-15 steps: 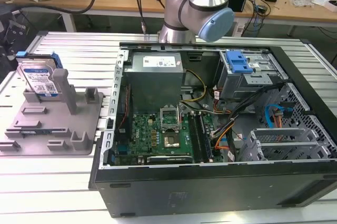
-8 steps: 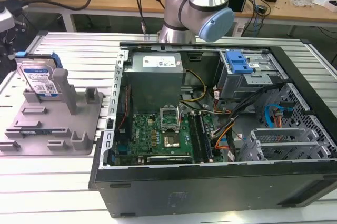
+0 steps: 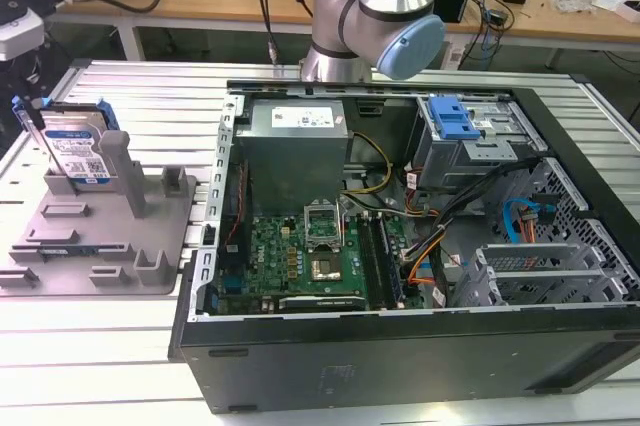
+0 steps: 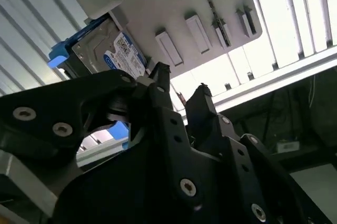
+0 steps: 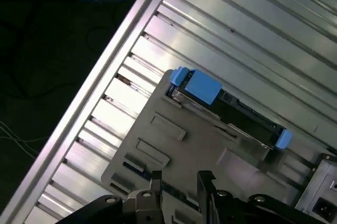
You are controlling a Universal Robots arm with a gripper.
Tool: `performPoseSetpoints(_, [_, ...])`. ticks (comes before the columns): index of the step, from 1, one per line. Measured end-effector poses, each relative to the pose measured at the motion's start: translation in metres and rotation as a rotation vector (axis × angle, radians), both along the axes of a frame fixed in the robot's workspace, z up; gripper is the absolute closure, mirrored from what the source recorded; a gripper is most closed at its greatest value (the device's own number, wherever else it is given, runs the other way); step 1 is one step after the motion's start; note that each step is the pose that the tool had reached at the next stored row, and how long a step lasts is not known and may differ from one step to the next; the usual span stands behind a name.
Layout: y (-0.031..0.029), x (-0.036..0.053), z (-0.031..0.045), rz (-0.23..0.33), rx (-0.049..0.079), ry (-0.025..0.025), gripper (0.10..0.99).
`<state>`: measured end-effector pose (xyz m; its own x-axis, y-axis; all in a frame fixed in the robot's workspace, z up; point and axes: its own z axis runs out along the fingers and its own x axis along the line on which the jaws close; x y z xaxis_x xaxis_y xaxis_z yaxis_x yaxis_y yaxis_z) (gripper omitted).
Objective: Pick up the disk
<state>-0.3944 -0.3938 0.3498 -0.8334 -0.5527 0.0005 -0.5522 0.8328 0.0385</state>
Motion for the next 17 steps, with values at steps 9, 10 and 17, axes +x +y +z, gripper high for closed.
performPoseSetpoints(9, [0.0000, 0.0000, -0.0006, 0.244, 0.000, 0.0000, 0.592])
performPoseSetpoints(10, [0.0000, 0.0000, -0.0007, 0.263, 0.000, 0.0000, 0.592])
performPoseSetpoints(17, [0.0000, 0.0000, -0.0011, 0.399, 0.000, 0.0000, 0.467])
